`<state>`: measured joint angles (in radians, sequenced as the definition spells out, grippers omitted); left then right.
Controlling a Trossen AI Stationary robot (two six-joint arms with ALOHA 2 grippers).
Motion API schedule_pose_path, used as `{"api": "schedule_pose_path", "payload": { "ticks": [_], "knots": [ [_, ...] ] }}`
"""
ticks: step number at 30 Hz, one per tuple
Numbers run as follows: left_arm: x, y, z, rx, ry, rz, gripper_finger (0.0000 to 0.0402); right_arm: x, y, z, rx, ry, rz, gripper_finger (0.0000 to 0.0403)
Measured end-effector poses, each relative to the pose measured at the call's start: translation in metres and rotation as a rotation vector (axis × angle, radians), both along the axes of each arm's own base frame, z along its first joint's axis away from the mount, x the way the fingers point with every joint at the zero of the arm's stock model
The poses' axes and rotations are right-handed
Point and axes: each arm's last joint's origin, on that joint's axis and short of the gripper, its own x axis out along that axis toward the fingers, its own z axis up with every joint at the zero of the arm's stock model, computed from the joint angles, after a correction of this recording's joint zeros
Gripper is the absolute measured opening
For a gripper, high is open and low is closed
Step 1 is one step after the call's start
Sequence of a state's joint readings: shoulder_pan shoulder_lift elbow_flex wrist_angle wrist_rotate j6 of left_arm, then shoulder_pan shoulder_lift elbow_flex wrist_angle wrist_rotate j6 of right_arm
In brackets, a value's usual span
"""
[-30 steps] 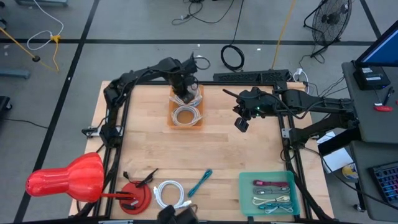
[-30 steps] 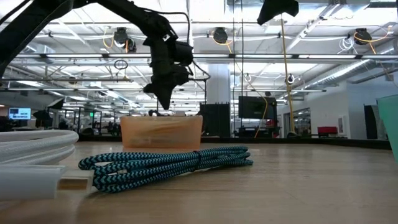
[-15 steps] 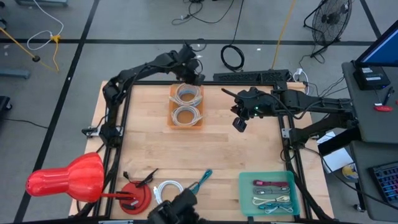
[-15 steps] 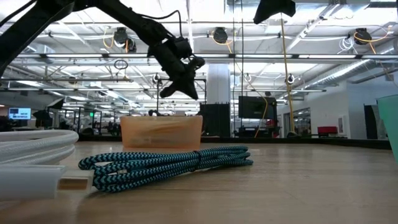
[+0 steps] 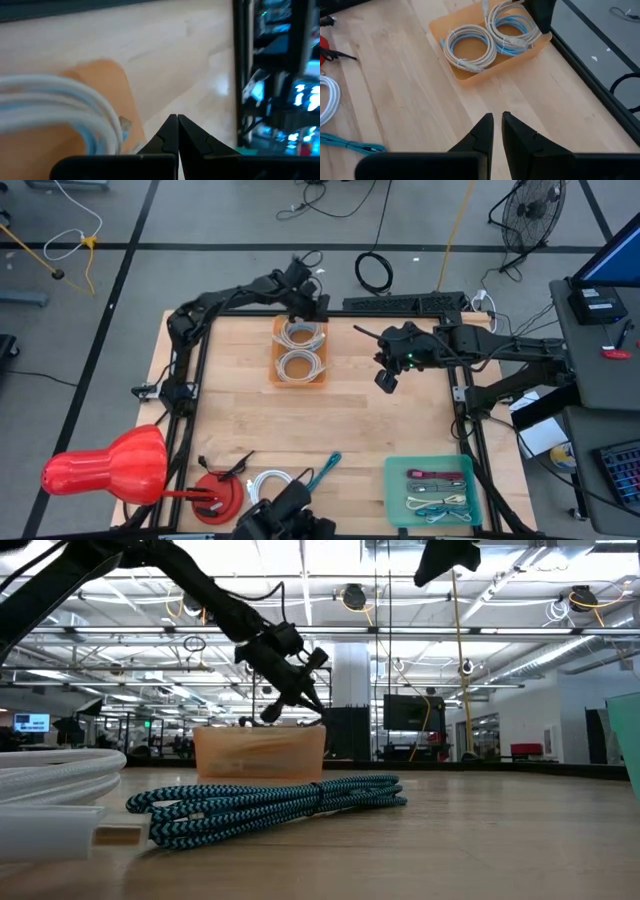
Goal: Pick & Place USB Port
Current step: Put the brown usb cable into the orange bin
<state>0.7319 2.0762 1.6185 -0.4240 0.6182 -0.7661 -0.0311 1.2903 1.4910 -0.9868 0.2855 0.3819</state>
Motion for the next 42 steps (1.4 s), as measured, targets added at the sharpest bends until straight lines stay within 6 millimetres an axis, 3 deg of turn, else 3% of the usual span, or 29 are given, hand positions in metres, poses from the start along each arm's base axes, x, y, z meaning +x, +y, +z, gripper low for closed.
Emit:
{"api": "schedule_pose_path", "payload": {
  "ticks": [7,26,42],
  "knots": [
    [-0.004,-0.004,-0.021,-0.034,0.01,0.043,0.0,-0.001,0.0,-0.007,0.018,0.017,-0.018,0.0029],
    [-0.013,-0.008,-0.044,-0.005,0.068,0.09,0.0,0.0,0.001,-0.013,0.04,0.032,-0.006,0.0029],
    [-0.014,-0.007,-0.046,0.037,0.082,0.101,0.0,0.0,0.001,-0.013,0.034,0.026,0.0,0.0029]
  ]
}}
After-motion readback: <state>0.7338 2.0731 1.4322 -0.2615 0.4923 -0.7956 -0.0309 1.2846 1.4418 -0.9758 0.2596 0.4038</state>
